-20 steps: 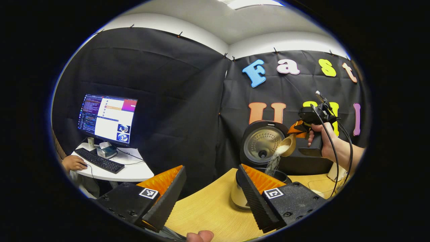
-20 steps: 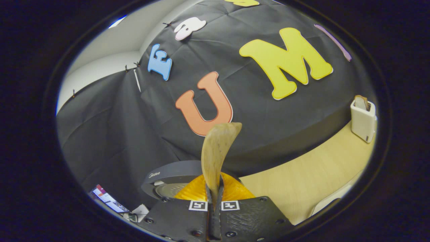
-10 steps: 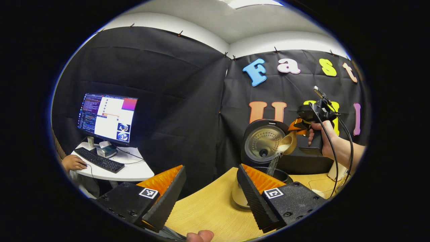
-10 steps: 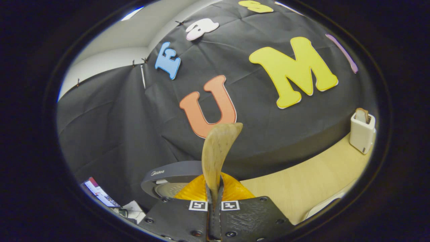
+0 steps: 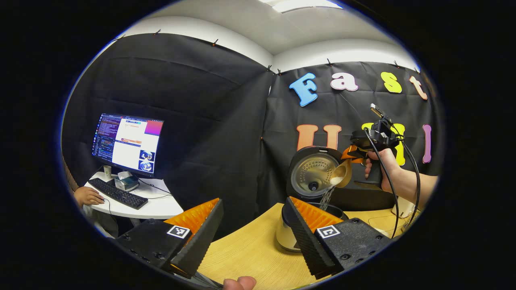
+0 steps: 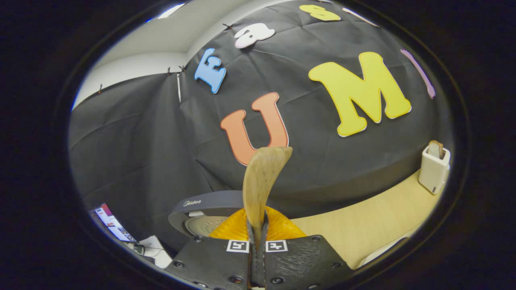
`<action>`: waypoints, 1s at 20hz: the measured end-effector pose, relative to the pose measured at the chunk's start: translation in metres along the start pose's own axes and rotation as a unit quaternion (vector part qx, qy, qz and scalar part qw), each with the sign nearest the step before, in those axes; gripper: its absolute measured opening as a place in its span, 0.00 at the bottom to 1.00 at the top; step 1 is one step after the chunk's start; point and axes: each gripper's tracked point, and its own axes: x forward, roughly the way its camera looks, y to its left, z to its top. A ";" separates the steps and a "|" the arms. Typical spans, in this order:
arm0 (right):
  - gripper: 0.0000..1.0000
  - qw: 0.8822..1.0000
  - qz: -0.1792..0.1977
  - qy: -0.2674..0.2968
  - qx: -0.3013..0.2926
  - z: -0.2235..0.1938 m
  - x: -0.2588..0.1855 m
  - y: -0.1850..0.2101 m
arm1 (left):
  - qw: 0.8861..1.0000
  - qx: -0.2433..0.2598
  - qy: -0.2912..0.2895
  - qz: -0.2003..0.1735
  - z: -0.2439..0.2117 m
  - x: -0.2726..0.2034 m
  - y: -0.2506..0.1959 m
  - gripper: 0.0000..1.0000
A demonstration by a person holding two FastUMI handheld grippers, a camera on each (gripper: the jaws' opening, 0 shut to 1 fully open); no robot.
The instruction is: Close the left gripper, press the button to open the rice cooker; take a wooden spoon from the chopstick holder with the right hand, scoop a spoonful of rice and pour it into the rice cooker, then put the wooden spoon back into the chopstick holder.
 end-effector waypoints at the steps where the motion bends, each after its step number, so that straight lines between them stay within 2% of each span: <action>1: 0.00 1.000 0.001 -0.001 -0.006 -0.001 0.000 0.000 | 1.000 0.001 -0.001 -0.001 0.001 0.000 0.000 1.00; 9: 0.00 0.998 0.009 -0.011 -0.068 -0.008 0.001 0.009 | 1.000 0.017 -0.002 -0.011 0.003 -0.002 -0.006 0.98; 13: 0.00 0.997 0.015 -0.012 -0.076 -0.011 0.003 0.018 | 1.000 0.016 -0.005 -0.014 0.004 -0.003 -0.008 0.98; 20: 0.00 0.989 0.015 -0.038 -0.143 -0.011 -0.003 0.025 | 1.000 0.013 -0.006 -0.017 0.006 -0.004 -0.009 0.98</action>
